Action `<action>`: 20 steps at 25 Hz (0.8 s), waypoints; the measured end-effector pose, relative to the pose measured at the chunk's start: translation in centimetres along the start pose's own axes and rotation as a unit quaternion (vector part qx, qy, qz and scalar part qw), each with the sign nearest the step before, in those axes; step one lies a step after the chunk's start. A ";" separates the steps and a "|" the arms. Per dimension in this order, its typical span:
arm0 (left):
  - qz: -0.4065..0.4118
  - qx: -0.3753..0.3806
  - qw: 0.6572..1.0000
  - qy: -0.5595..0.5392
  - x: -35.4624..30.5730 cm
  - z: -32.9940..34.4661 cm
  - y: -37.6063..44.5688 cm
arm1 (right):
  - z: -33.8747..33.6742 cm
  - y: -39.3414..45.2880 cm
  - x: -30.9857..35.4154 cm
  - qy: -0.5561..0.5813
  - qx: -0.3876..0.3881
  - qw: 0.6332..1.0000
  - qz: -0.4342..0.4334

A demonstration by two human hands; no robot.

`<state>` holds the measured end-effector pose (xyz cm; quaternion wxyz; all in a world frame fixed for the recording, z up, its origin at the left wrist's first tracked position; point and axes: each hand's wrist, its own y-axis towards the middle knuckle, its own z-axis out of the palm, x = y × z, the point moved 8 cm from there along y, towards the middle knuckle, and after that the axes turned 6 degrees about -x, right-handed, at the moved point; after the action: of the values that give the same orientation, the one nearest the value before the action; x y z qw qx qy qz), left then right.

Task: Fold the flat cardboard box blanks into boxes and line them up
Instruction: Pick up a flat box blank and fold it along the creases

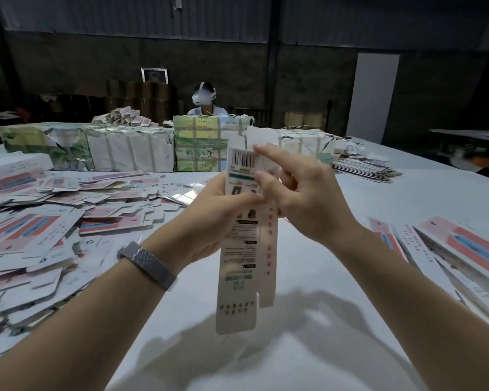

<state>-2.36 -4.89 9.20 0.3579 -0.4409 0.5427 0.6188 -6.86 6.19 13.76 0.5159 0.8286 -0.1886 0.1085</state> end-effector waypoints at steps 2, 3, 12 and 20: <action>-0.012 0.012 1.000 -0.003 0.1 0.3 -0.4 | 0.1 0.0 -0.1 0.047 0.011 0.999 0.023; -0.018 0.017 1.000 -0.001 0.2 0.5 -0.5 | 0.2 0.0 -0.1 0.066 0.015 0.997 0.034; 0.015 0.009 0.998 0.058 0.2 1.4 -0.3 | -0.2 0.2 -0.5 0.051 0.015 0.996 0.076; 0.020 -0.021 0.997 0.078 0.1 1.0 -0.2 | -1.2 1.0 -0.5 0.113 0.021 0.991 0.068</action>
<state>-2.34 -3.91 9.08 0.2928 -0.4842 0.5647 0.6007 -7.73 6.95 14.90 0.5080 0.8069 -0.1828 0.2396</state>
